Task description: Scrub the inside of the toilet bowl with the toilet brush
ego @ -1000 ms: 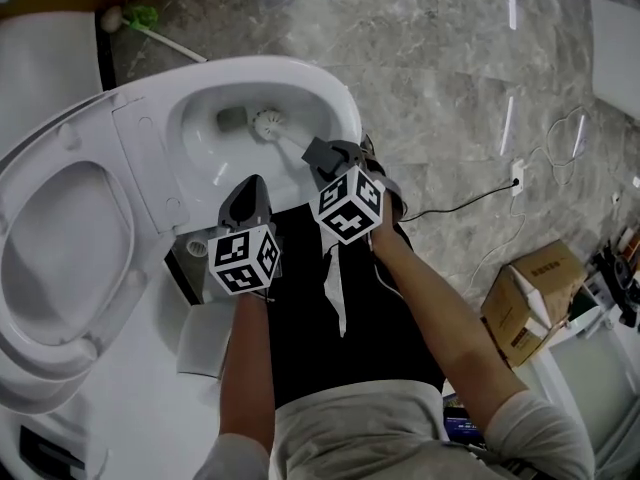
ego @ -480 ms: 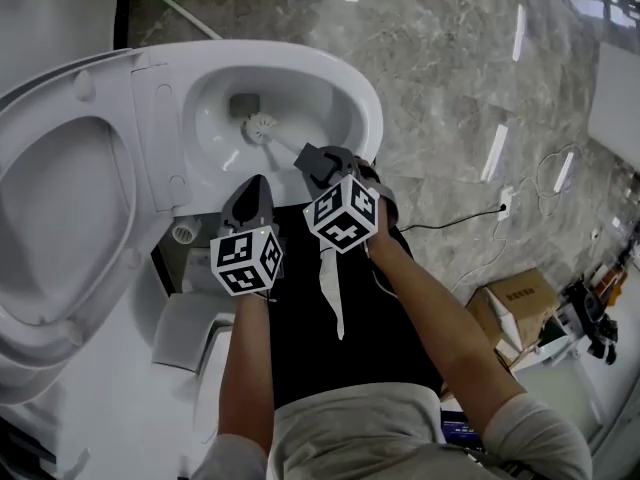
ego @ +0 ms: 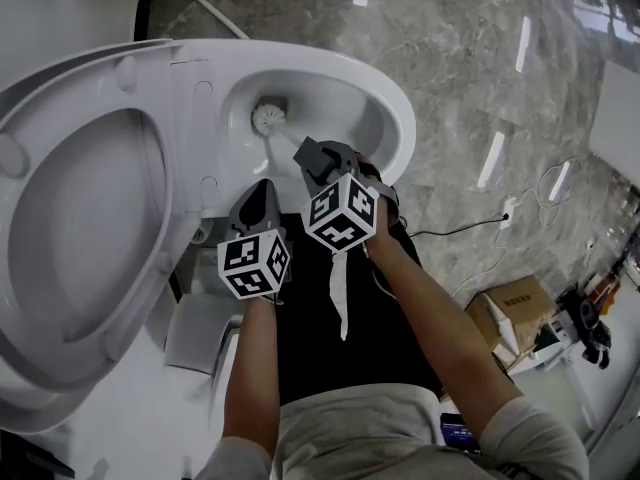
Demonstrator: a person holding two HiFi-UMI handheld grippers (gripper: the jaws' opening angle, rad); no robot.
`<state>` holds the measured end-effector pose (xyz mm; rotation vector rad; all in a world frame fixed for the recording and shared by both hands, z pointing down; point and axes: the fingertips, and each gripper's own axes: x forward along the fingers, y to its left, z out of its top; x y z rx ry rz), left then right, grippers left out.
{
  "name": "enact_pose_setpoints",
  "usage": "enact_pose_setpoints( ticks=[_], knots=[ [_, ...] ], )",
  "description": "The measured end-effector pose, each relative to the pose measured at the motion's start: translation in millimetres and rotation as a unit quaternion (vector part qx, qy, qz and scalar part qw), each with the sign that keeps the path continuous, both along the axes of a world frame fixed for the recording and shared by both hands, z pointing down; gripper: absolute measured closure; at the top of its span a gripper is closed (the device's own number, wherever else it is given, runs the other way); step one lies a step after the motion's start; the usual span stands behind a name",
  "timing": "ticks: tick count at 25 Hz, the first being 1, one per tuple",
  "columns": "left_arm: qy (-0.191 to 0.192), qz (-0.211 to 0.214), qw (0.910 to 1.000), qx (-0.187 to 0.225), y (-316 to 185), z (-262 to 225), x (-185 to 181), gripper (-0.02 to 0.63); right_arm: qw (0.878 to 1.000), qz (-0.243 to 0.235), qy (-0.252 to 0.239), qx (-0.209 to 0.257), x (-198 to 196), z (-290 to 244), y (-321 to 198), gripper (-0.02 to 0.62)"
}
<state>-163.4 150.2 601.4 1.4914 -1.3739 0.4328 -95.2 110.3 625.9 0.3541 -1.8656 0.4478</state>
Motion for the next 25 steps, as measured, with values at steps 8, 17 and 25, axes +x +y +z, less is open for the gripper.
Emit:
enact_pose_setpoints(
  ticks=[8,17,25],
  knots=[
    [0.002,0.025,0.9997,0.008,-20,-3,-2,0.595,0.999,0.037,0.004,0.007,12,0,-36,0.451],
    [-0.005,0.052,0.9986,0.007,-27,-5,36,0.595,0.997,0.078,-0.004,0.012,70,-4,-46,0.451],
    [-0.016,0.077,0.9969,0.006,-29,-9,83,0.595,0.995,0.100,-0.010,0.003,126,-7,-40,0.449]
  ],
)
